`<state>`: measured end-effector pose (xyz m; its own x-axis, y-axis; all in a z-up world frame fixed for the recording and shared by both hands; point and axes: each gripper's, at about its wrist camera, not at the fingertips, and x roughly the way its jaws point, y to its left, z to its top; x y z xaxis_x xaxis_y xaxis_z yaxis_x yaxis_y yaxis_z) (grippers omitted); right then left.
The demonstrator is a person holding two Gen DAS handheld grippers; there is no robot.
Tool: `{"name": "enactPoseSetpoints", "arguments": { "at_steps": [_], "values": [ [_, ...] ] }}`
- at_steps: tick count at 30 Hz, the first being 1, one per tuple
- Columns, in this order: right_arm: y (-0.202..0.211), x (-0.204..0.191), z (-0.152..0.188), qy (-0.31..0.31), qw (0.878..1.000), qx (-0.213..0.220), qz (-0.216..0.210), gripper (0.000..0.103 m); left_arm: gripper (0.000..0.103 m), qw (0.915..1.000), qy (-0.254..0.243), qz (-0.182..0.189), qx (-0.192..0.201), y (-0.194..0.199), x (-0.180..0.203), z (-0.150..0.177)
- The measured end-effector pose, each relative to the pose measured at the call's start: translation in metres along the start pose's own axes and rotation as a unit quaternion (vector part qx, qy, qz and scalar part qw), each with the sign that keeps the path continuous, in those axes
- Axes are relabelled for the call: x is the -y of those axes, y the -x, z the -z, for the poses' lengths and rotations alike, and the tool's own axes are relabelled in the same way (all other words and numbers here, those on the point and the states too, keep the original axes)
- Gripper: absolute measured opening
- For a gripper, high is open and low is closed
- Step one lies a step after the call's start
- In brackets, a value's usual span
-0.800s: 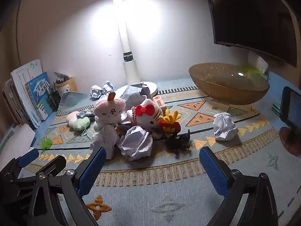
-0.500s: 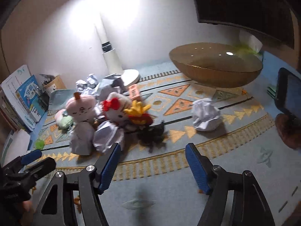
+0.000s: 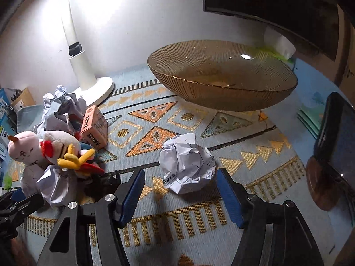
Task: Organize objects
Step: 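Grasp a crumpled white paper ball with both tools together, then carry the paper ball to the brown glass bowl and release it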
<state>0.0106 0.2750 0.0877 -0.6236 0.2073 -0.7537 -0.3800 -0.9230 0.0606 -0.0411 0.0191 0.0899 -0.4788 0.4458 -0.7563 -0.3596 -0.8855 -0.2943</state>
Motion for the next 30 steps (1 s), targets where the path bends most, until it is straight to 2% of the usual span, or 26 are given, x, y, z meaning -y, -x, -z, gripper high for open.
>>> {"name": "enactPoseSetpoints", "arguments": {
  "at_steps": [2,3,4,5,7,9,11,16,20,22,25,28,30],
  "values": [
    [-0.008,0.003,-0.004,-0.007,1.0,-0.013,0.004,0.064,0.074,1.0,0.005,0.005,-0.001,-0.002,-0.004,-0.002],
    [-0.009,0.002,-0.005,-0.008,1.0,-0.014,0.005,0.056,0.072,0.9999,0.008,0.009,-0.001,-0.003,-0.005,-0.003],
    [-0.01,0.001,-0.005,-0.004,1.0,-0.015,0.003,0.051,0.064,0.9999,0.008,0.007,-0.004,-0.005,-0.005,-0.003],
    [-0.01,-0.001,-0.005,0.0,1.0,-0.013,0.001,0.051,0.058,1.0,0.005,0.0,-0.003,-0.005,-0.004,-0.003],
    [-0.005,-0.004,-0.003,0.007,1.0,-0.006,0.0,0.049,0.054,1.0,0.004,0.0,0.001,-0.003,-0.005,-0.002],
    [0.002,-0.005,-0.001,0.01,1.0,0.011,0.002,0.049,0.053,0.9999,0.005,0.011,0.003,-0.001,-0.006,-0.002],
    [0.011,-0.004,0.001,0.009,1.0,0.026,-0.015,0.048,0.053,0.9999,-0.002,0.013,0.008,0.002,-0.004,-0.001],
    [0.035,-0.006,0.015,-0.001,0.999,0.018,-0.048,0.048,0.053,0.9985,-0.038,-0.001,0.039,0.026,0.013,0.003],
    [0.061,-0.008,0.018,-0.008,0.998,0.027,-0.053,0.048,0.053,0.9971,-0.056,0.014,0.05,0.044,0.037,0.002],
    [0.073,-0.003,0.011,-0.015,0.998,0.03,-0.053,0.048,0.053,0.9957,-0.073,0.023,0.053,0.05,0.056,-0.007],
    [0.104,0.01,-0.011,-0.026,0.997,0.06,-0.039,0.048,0.053,0.9908,-0.11,0.035,0.071,0.06,0.092,-0.032],
    [0.133,0.028,-0.04,-0.046,0.993,0.105,-0.005,0.049,0.053,0.9842,-0.14,0.057,0.092,0.061,0.132,-0.065],
    [0.139,0.04,-0.058,-0.058,0.991,0.119,0.019,0.049,0.053,0.9817,-0.148,0.068,0.098,0.049,0.155,-0.087]
  ]
}}
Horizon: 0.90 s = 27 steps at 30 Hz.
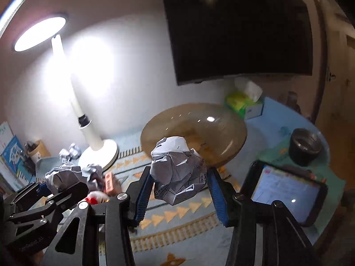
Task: Organize objects
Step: 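Carry the paper ball to the brown glass bowl and release it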
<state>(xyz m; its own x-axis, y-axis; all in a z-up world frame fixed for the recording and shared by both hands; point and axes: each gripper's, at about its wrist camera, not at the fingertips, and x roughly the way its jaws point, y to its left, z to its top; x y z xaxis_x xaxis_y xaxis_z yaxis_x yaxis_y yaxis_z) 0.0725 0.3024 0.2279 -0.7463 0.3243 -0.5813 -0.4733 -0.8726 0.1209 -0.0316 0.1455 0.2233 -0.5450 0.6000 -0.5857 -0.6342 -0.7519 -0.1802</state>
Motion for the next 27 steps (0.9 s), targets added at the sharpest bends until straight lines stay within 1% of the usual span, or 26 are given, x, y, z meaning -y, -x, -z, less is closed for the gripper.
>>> {"name": "enactPoseSetpoints", "arguments": {
  "at_steps": [3,5,8,9,10,11,12,14,15,17,21,24,27],
  "values": [
    [-0.019,0.017,-0.021,-0.018,1.0,-0.01,0.015,0.049,0.053,0.9998,0.017,0.009,-0.009,-0.04,0.005,-0.026],
    [-0.037,0.025,-0.029,-0.028,0.999,-0.02,0.022,0.049,0.053,0.9994,0.027,0.011,-0.018,-0.066,0.005,-0.037],
    [-0.062,0.039,-0.038,-0.048,0.998,-0.039,0.028,0.05,0.054,0.999,0.035,0.004,-0.029,-0.102,0.006,-0.049],
    [-0.069,0.043,-0.04,-0.054,0.997,-0.042,0.028,0.052,0.055,0.9988,0.037,-0.001,-0.033,-0.112,0.006,-0.052],
    [-0.075,0.047,-0.042,-0.059,0.997,-0.045,0.028,0.055,0.061,0.9985,0.042,0.0,-0.034,-0.12,0.006,-0.055],
    [-0.083,0.049,-0.045,-0.062,0.996,-0.053,0.025,0.062,0.068,0.9982,0.046,0.006,-0.037,-0.126,0.005,-0.055],
    [-0.089,0.054,-0.048,-0.067,0.996,-0.059,0.028,0.065,0.069,0.9979,0.051,0.004,-0.04,-0.133,0.004,-0.057],
    [-0.095,0.061,-0.05,-0.074,0.995,-0.056,0.025,0.065,0.073,0.9966,0.063,0.016,-0.05,-0.142,-0.001,-0.06],
    [-0.096,0.063,-0.051,-0.076,0.995,-0.056,0.03,0.065,0.073,0.996,0.068,0.018,-0.054,-0.141,-0.003,-0.058],
    [-0.092,0.066,-0.05,-0.081,0.995,-0.056,0.021,0.066,0.073,0.996,0.071,0.019,-0.051,-0.133,-0.005,-0.055],
    [-0.073,0.056,-0.04,-0.069,0.996,-0.048,0.007,0.066,0.073,0.9978,0.062,0.006,-0.021,-0.094,-0.009,-0.046],
    [-0.052,0.034,-0.029,-0.051,0.998,-0.043,-0.012,0.065,0.073,0.9981,0.061,-0.006,0.006,-0.057,-0.011,-0.038],
    [-0.03,0.004,-0.012,-0.024,0.998,-0.042,-0.048,0.065,0.076,0.997,0.064,-0.026,0.034,-0.01,-0.018,-0.019]
  ]
}}
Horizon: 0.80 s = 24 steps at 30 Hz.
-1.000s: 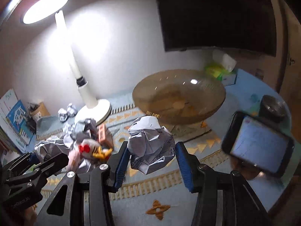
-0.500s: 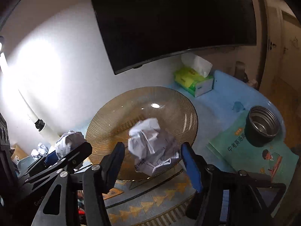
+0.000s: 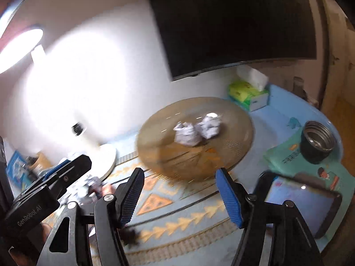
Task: Organize objects
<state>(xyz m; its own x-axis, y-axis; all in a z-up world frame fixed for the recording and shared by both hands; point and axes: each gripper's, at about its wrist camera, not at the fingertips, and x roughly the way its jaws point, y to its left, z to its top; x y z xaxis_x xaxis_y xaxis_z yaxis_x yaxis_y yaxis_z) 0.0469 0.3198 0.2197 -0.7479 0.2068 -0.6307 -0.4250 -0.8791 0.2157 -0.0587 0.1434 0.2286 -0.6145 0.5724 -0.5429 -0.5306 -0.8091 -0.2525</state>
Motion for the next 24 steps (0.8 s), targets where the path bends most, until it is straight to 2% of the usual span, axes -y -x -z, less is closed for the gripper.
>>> {"name": "enactPoseSetpoints", "arguments": {
  "at_steps": [2,4,8,11,14,17,24],
  "values": [
    [0.006,-0.023,0.019,0.021,1.0,-0.005,-0.02,0.065,0.09,0.9995,0.008,-0.025,0.018,0.03,-0.014,0.015],
    [0.004,-0.041,0.041,0.04,0.999,-0.011,-0.036,0.066,0.098,0.9973,0.024,-0.057,0.039,0.058,-0.033,0.037],
    [-0.02,-0.069,0.091,0.071,0.995,-0.03,-0.059,0.066,0.1,0.989,0.03,-0.14,0.038,0.081,-0.071,0.087],
    [-0.038,-0.08,0.12,0.088,0.993,-0.029,-0.066,0.066,0.1,0.9822,0.051,-0.179,0.021,0.077,-0.102,0.119],
    [-0.045,-0.086,0.137,0.098,0.992,-0.029,-0.075,0.066,0.1,0.9814,0.076,-0.176,0.015,0.075,-0.127,0.142],
    [-0.044,-0.081,0.14,0.093,0.992,-0.028,-0.077,0.067,0.1,0.979,0.108,-0.173,0.011,0.07,-0.141,0.149],
    [-0.041,-0.068,0.137,0.059,0.994,-0.023,-0.089,0.073,0.1,0.9828,0.098,-0.156,-0.011,0.062,-0.138,0.152]
  ]
}}
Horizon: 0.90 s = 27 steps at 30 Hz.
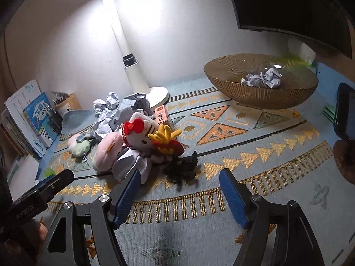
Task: Organize objects
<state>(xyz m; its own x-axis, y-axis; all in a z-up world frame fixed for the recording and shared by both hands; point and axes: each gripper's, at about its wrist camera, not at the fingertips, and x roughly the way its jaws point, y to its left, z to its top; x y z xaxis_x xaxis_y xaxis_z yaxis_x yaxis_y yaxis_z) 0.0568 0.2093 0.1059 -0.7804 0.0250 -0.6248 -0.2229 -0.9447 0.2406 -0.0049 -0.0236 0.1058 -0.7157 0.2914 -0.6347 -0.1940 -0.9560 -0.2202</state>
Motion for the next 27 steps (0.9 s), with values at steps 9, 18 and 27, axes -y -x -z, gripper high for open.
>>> {"name": "enactPoseSetpoints", "arguments": {
  "at_steps": [9,18,27],
  "values": [
    [0.002,-0.004,0.0,0.01,1.0,0.006,0.003,0.077,0.1,0.9997,0.018,0.005,-0.017,-0.006,-0.007,0.0],
    [-0.002,-0.006,0.002,0.021,1.0,-0.001,0.013,0.078,0.1,0.9987,0.041,-0.025,-0.018,-0.006,-0.015,-0.001],
    [-0.003,-0.009,0.002,0.028,0.999,-0.003,0.022,0.079,0.1,0.9981,0.053,-0.019,-0.026,-0.008,-0.019,-0.002]
  ]
}}
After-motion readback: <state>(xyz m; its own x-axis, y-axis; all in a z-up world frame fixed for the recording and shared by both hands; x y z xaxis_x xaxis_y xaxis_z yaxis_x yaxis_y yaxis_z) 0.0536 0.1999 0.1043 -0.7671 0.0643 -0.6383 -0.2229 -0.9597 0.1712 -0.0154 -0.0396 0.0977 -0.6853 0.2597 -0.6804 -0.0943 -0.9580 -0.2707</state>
